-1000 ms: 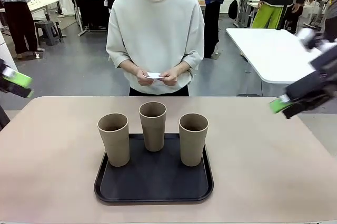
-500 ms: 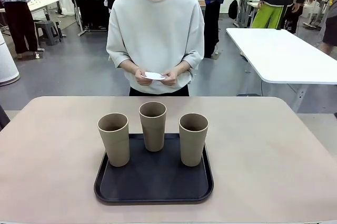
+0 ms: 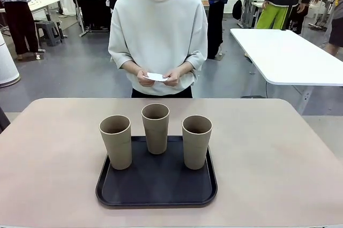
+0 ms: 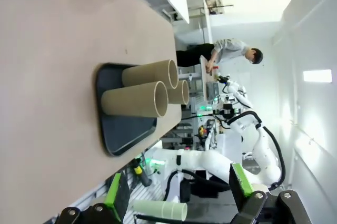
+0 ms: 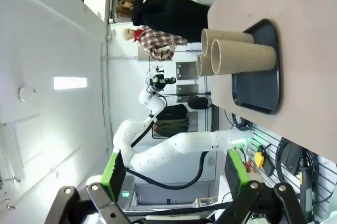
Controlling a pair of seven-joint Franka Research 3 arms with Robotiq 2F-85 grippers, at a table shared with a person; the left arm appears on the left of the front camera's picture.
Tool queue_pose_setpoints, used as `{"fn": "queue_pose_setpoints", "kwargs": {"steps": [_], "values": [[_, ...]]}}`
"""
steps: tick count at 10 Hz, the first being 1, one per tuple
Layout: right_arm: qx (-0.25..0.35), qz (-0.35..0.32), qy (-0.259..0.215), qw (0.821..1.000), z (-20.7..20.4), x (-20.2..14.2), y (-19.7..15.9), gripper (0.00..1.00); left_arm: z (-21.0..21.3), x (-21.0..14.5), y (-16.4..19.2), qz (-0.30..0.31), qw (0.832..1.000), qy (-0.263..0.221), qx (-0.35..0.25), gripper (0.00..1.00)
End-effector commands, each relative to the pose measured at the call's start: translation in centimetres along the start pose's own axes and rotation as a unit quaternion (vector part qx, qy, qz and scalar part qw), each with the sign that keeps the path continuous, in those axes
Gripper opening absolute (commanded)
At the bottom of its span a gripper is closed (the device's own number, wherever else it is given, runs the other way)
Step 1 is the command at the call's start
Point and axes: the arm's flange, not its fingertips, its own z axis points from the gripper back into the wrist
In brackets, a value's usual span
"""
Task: Place coasters on the table and set cups on them.
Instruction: Pick up one Reusable plastic cup and place it on a coaster set by the human.
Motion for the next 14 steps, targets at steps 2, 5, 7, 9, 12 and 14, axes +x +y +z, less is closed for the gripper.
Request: {"fn": "queue_pose_setpoints", "kwargs": {"steps": [2,5,7,9,12,14], "values": [[-0.029,0.001,0.044,0.999,-0.04,-0.54,0.22,1.00,0.99,-0.09,0.41,-0.009,1.000,0.007,0.011,1.00],[-0.018,-0.010,0.023,1.000,-0.50,-0.27,-0.14,1.00,0.30,0.12,0.41,0.002,1.000,0.000,0.006,1.00],[-0.018,-0.010,0.023,1.000,-0.50,-0.27,-0.14,1.00,0.30,0.12,0.41,0.002,1.000,0.000,0.006,1.00],[-0.018,-0.010,0.023,1.000,-0.50,-0.27,-0.14,1.00,0.30,0.12,0.41,0.002,1.000,0.000,0.006,1.00],[-0.018,-0.010,0.023,1.000,-0.50,-0.27,-0.14,1.00,0.30,0.12,0.41,0.002,1.000,0.000,0.006,1.00],[-0.018,-0.010,0.023,1.000,-0.50,-0.27,-0.14,1.00,0.30,0.12,0.41,0.002,1.000,0.000,0.006,1.00]]}}
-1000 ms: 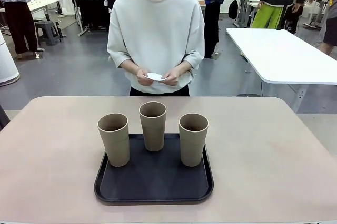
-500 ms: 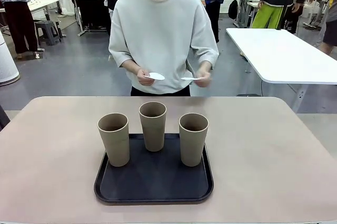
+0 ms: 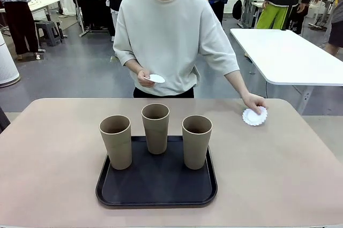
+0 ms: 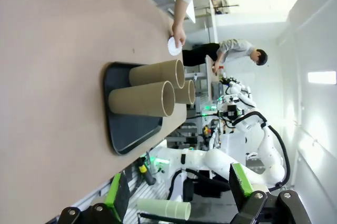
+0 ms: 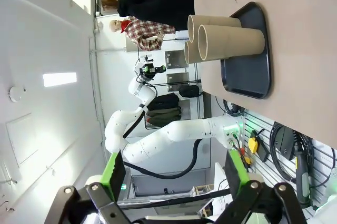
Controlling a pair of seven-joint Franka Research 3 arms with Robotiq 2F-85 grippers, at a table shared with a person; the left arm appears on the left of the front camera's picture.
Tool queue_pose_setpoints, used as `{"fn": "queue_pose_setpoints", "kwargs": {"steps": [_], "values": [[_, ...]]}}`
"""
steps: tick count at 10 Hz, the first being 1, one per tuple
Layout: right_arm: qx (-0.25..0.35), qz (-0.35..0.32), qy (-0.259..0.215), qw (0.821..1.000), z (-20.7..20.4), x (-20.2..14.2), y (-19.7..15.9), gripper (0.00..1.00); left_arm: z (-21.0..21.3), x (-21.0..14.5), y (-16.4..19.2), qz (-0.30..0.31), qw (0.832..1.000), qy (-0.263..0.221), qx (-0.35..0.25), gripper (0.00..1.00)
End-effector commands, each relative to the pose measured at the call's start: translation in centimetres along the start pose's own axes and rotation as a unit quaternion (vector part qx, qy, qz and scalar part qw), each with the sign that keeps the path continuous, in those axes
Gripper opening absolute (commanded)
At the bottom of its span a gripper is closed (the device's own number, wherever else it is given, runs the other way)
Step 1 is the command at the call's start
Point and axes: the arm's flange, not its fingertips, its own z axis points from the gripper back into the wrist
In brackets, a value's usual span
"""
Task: Place coasters on the table and set cups on them.
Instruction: Pick up one Reusable plastic cup and place it on a coaster set by the human.
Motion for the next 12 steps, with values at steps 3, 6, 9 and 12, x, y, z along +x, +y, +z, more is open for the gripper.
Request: {"fn": "queue_pose_setpoints", "kwargs": {"steps": [3,6,9,12], "values": [[0.010,0.006,-0.003,1.000,-0.31,0.04,0.02,1.00,0.08,-0.13,-0.03,-0.001,1.000,-0.002,-0.006,1.00],[0.010,0.006,-0.003,1.000,-0.31,0.04,0.02,1.00,0.08,-0.13,-0.03,-0.001,1.000,-0.002,-0.006,1.00],[0.010,0.006,-0.003,1.000,-0.31,0.04,0.02,1.00,0.08,-0.13,-0.03,-0.001,1.000,-0.002,-0.006,1.00],[0.010,0.006,-0.003,1.000,-0.31,0.04,0.02,1.00,0.08,-0.13,-0.03,-0.001,1.000,-0.002,-0.006,1.00]]}}
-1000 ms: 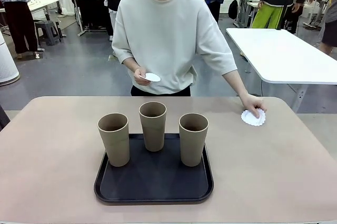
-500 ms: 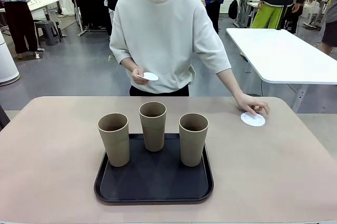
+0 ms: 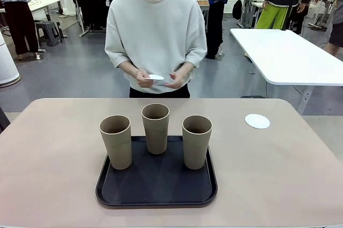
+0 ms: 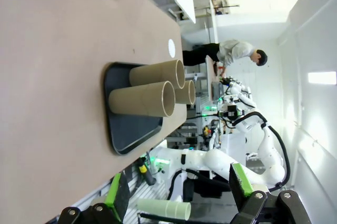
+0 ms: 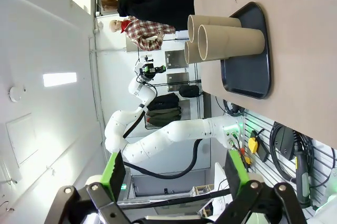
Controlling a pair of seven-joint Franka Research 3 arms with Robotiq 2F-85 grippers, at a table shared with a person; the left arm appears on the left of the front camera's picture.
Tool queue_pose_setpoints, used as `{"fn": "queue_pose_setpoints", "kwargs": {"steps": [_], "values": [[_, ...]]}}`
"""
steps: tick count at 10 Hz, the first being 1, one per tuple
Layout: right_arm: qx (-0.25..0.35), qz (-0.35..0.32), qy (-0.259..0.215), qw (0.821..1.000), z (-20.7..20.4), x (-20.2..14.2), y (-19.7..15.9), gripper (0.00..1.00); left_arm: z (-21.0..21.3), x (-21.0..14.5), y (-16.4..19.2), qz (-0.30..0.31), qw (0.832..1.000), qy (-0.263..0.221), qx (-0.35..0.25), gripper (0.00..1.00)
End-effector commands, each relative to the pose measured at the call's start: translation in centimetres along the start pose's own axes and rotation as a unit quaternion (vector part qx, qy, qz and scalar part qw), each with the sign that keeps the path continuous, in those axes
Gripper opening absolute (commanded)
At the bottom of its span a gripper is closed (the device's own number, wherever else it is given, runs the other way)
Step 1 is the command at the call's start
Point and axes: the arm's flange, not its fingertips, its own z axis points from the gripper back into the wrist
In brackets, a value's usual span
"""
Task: Place coasters on the table and set cups on them.
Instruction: Pick up one Reusable plastic cup and place it on a coaster set by the human.
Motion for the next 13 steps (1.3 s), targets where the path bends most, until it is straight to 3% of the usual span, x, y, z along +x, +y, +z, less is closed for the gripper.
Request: {"fn": "queue_pose_setpoints", "kwargs": {"steps": [1,2,3,5,7,8,10,13], "values": [[0.000,0.000,0.000,1.000,0.0,0.0,0.0,1.00,0.0,-0.1,0.0,-0.002,1.000,-0.001,-0.007,1.00],[-0.096,0.075,0.001,0.993,-1.4,-0.1,1.7,1.00,0.0,-0.1,0.0,-0.002,1.000,-0.001,-0.007,1.00],[-0.186,0.129,0.003,0.974,-3.4,0.3,4.4,1.00,0.0,-0.1,0.0,-0.002,1.000,-0.001,-0.007,1.00],[-0.336,0.164,0.030,0.927,-7.9,3.1,10.8,1.00,0.0,-0.1,0.0,-0.002,1.000,-0.001,-0.007,1.00],[-0.401,0.211,0.028,0.891,-13.5,6.6,13.7,1.00,0.0,-0.1,0.0,-0.002,1.000,-0.001,-0.007,1.00],[-0.419,0.271,0.075,0.863,-17.4,7.6,13.9,1.00,0.0,-0.1,0.0,-0.002,1.000,-0.001,-0.007,1.00],[-0.473,0.322,0.188,0.798,-22.3,8.6,12.2,1.00,0.0,-0.1,0.0,-0.002,1.000,-0.001,-0.007,1.00],[-0.485,0.319,0.275,0.766,-24.6,8.6,8.2,1.00,0.0,-0.1,0.0,-0.002,1.000,-0.001,-0.007,1.00]]}}
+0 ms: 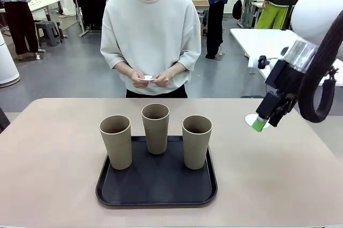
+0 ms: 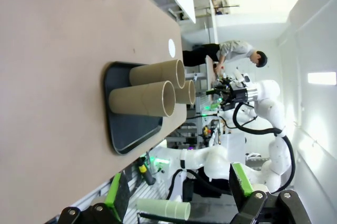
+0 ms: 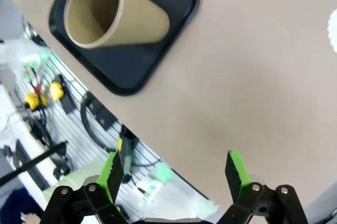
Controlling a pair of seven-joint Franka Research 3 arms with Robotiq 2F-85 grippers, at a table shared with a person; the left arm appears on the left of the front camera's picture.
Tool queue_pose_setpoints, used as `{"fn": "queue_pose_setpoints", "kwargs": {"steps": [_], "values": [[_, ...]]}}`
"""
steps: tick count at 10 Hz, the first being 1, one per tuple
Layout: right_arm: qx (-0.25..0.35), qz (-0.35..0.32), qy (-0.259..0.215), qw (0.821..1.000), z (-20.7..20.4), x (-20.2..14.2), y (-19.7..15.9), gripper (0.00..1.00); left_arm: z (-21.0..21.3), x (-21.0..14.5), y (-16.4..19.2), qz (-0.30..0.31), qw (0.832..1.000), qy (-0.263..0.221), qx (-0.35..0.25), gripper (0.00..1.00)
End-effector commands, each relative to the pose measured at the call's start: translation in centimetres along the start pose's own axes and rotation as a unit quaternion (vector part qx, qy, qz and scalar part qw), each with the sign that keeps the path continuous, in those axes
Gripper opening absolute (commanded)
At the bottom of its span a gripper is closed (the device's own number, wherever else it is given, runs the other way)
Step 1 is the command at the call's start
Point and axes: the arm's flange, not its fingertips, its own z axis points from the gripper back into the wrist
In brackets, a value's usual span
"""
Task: Place coasters on the table and set cups on them.
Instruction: Pick up one Reusable plastic cup and place it on a coaster set by the human.
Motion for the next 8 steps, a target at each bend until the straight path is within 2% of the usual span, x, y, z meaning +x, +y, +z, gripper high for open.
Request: {"fn": "queue_pose_setpoints", "kwargs": {"steps": [1,2,3,7,8], "values": [[0.002,0.031,0.016,0.999,-0.4,-1.5,-0.9,1.00,0.1,-0.1,-0.1,-0.003,1.000,-0.002,-0.006,1.00],[0.026,0.036,-0.005,0.999,-0.7,-2.1,-0.7,1.00,0.1,-0.1,-0.1,-0.003,1.000,-0.002,-0.006,1.00],[0.001,0.012,0.014,1.000,-0.8,-0.4,-0.6,1.00,0.1,-0.1,-0.1,-0.003,1.000,-0.002,-0.006,1.00],[0.011,0.020,0.010,1.000,-0.9,-0.9,-0.7,1.00,0.1,-0.1,-0.1,-0.003,1.000,-0.002,-0.006,1.00],[0.031,0.123,-0.018,0.992,-0.1,-0.7,-1.5,1.00,0.1,-0.1,-0.1,-0.003,1.000,-0.002,-0.006,1.00]]}}
